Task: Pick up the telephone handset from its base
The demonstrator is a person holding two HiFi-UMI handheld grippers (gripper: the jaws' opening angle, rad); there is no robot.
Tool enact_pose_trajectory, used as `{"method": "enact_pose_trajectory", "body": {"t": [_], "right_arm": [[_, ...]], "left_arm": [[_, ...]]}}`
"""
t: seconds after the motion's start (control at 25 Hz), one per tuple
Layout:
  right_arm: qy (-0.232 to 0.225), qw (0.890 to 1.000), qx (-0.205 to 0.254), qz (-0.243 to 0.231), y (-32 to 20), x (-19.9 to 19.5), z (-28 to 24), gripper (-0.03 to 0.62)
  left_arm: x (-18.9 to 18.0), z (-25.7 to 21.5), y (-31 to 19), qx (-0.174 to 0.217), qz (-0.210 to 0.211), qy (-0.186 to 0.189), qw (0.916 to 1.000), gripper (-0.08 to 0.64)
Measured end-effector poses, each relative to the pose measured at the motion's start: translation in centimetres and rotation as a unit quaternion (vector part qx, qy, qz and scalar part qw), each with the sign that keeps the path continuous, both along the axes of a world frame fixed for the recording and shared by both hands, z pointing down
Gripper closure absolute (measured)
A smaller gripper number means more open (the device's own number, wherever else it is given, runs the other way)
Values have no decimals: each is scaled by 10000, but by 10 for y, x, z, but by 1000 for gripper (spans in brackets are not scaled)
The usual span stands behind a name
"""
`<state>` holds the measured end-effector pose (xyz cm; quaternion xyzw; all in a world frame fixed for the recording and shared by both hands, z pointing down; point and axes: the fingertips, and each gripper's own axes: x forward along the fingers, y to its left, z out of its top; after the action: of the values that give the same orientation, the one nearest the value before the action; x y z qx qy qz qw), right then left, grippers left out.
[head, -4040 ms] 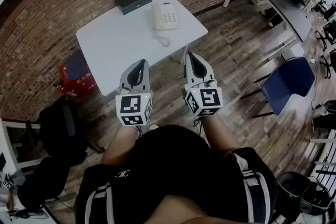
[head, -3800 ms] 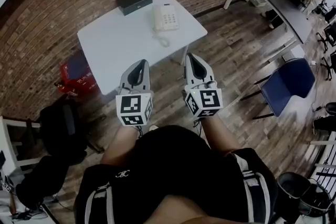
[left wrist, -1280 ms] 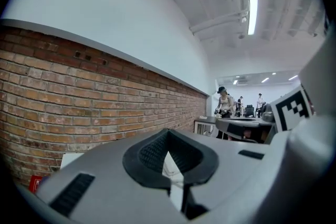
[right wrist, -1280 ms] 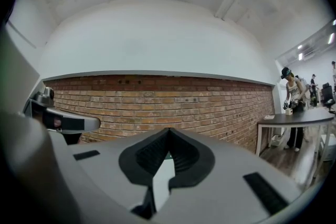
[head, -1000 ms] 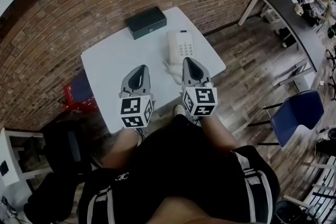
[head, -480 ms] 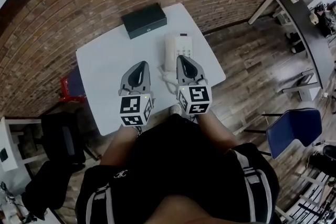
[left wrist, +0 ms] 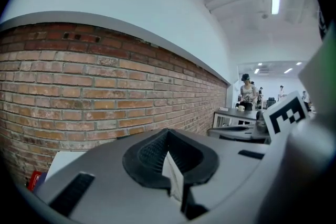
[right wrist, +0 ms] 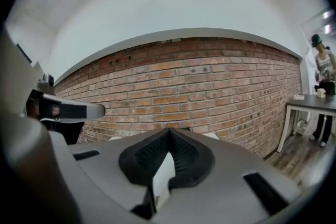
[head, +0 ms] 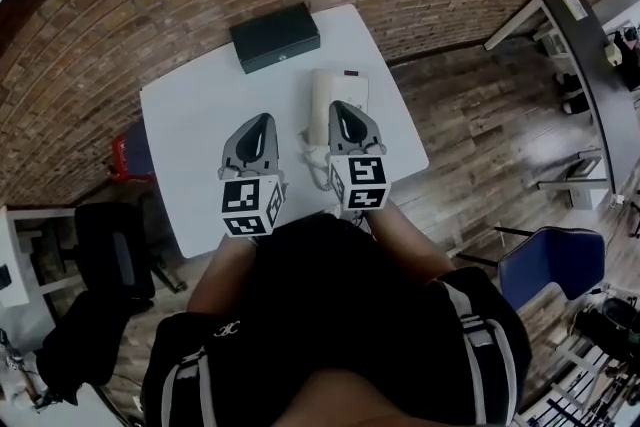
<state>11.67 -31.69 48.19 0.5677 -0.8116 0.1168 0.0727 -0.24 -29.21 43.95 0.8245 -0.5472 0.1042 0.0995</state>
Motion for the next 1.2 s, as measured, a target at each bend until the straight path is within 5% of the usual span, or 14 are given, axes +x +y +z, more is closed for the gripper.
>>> {"method": "enact_pose_trajectory", "body": {"t": [0.48,0.76,1.2], "right_arm": [[-49,9959,-438,786,-39,-1,44,595],[96,9923,-952,788,-54,-13,85,590],[157,9855,-1502,772,-75,-19,132,402]], "left_arm": [[-16,-2,-33,-153,96,192,9997,558],[-28,1,-40,-199,99,122,9997,558],[-54,8,-44,-381,-204,38,9991,558]]}}
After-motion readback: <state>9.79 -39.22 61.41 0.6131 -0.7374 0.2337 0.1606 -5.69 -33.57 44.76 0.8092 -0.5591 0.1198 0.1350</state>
